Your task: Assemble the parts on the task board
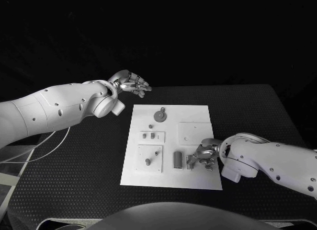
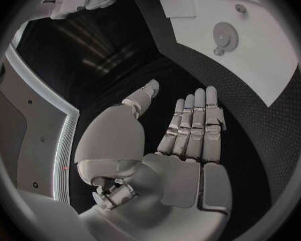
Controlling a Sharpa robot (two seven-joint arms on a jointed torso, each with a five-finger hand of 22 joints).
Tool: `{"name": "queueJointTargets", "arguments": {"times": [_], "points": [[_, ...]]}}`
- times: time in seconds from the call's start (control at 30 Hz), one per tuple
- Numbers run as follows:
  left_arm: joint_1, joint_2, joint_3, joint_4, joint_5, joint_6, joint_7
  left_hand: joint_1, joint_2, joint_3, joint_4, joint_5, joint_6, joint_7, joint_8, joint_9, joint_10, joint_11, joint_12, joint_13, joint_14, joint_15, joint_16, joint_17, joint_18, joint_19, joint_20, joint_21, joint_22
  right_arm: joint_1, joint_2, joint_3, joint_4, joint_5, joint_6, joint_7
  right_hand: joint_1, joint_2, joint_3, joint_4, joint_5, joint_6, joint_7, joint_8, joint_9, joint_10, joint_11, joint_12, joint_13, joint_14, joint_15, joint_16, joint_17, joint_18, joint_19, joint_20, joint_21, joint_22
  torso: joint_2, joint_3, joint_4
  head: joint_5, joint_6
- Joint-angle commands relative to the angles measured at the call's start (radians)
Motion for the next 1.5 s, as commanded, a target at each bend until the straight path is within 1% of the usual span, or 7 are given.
{"name": "queueJointTargets", "arguments": {"times": [0.03,0.33,0.57,0.83,0.93,1.4,1.5], "points": [[0.001,0.002,0.0,0.002,0.002,0.013,0.011,-0.001,-0.006,-0.001,0.007,-0.003,-0.003,0.013,0.007,-0.001,-0.004,-0.002,0.007,-0.002,0.006,0.001,-0.006,0.001,0.014,-0.003,0.001,0.003,-0.001,-0.001,0.002,0.0,-0.006,-0.016,0.014,-0.001,0.026,0.024,0.001,0.002,0.002,-0.023,0.032,0.007,0.0,0.007,-0.004,0.004,0.0,-0.002,-0.007,0.005,0.0,0.021,-0.001,-0.002,0.004,0.02,0.0,-0.0003,0.0002,0.0,0.0],[0.001,0.001,0.0,0.002,0.002,0.013,0.01,-0.001,-0.006,-0.001,0.008,-0.003,-0.003,0.013,0.007,-0.001,-0.004,-0.002,0.007,-0.002,0.006,0.001,-0.006,0.001,0.014,-0.003,0.001,0.003,-0.001,-0.006,0.007,0.0,-0.018,-0.018,0.014,-0.001,0.025,0.021,0.0,0.002,0.002,-0.023,0.032,0.007,-0.001,0.006,-0.004,0.004,-0.001,-0.002,-0.007,0.005,0.0,0.021,-0.001,-0.002,0.004,0.02,0.0,-0.0011,0.0006,0.001,-0.001],[0.001,0.001,0.0,0.002,0.002,0.012,0.01,-0.001,-0.006,-0.001,0.008,-0.003,-0.003,0.013,0.007,-0.001,-0.004,-0.002,0.007,-0.002,0.006,0.001,-0.006,0.002,0.014,-0.003,0.001,0.003,-0.001,-0.008,0.014,0.0,-0.026,-0.008,0.004,0.005,0.008,0.006,-0.008,0.005,0.002,-0.023,0.032,0.006,-0.006,0.004,-0.003,0.004,-0.001,-0.003,-0.008,0.005,0.0,0.021,0.0,-0.001,0.005,0.019,0.0,-0.001,0.0006,0.003,0.0],[0.001,0.001,0.0,0.003,0.002,0.014,0.01,-0.001,-0.006,-0.001,0.008,-0.003,-0.004,0.013,0.007,-0.001,-0.004,-0.002,0.007,-0.002,0.006,0.001,-0.007,0.002,0.014,-0.003,0.001,0.003,-0.001,-0.009,0.016,0.0,-0.019,-0.007,0.025,0.005,-0.004,-0.009,-0.013,0.005,0.002,-0.024,0.033,0.004,-0.011,0.001,-0.003,0.001,-0.004,-0.003,-0.007,0.004,-0.001,0.021,0.001,-0.001,0.004,0.018,0.0,-0.0012,-0.0001,0.004,-0.002],[0.001,0.001,0.0,0.003,0.002,0.014,0.01,-0.001,-0.006,-0.001,0.008,-0.003,-0.004,0.013,0.007,-0.001,-0.004,-0.002,0.008,-0.002,0.006,0.001,-0.007,0.002,0.014,-0.003,0.001,0.003,-0.001,-0.009,0.016,0.0,-0.016,-0.005,0.035,0.004,-0.006,-0.01,-0.013,0.006,0.002,-0.024,0.033,0.004,-0.012,0.0,-0.003,0.0,-0.005,-0.003,-0.007,0.004,-0.001,0.021,0.001,-0.001,0.004,0.017,0.0,-0.0012,-0.0003,0.003,-0.002],[0.001,0.0,0.0,0.003,0.002,0.014,0.01,-0.001,-0.005,-0.001,0.008,-0.003,-0.004,0.013,0.007,-0.002,-0.004,-0.002,0.008,-0.003,0.007,0.001,-0.007,0.003,0.014,-0.003,0.001,0.003,-0.001,-0.01,0.017,0.0,-0.011,-0.002,0.03,0.005,-0.038,-0.033,-0.017,0.012,0.002,-0.024,0.034,0.003,-0.02,-0.004,-0.002,-0.003,-0.009,-0.002,-0.006,0.001,-0.003,0.021,0.004,0.0,0.001,0.014,0.0,-0.0005,-0.0007,0.004,-0.004],[0.001,0.0,0.0,0.002,0.002,0.013,0.01,-0.001,-0.005,-0.001,0.009,-0.003,-0.004,0.013,0.007,-0.002,-0.004,-0.002,0.008,-0.003,0.007,0.001,-0.007,0.003,0.014,-0.003,0.001,0.003,-0.001,-0.01,0.018,0.0,-0.012,-0.002,0.017,0.008,-0.051,-0.046,-0.019,0.016,0.002,-0.025,0.034,0.003,-0.023,-0.005,-0.002,-0.004,-0.011,-0.002,-0.006,0.0,-0.003,0.021,0.005,0.001,0.0,0.013,0.0,0.0001,-0.0006,0.005,-0.004]]}}
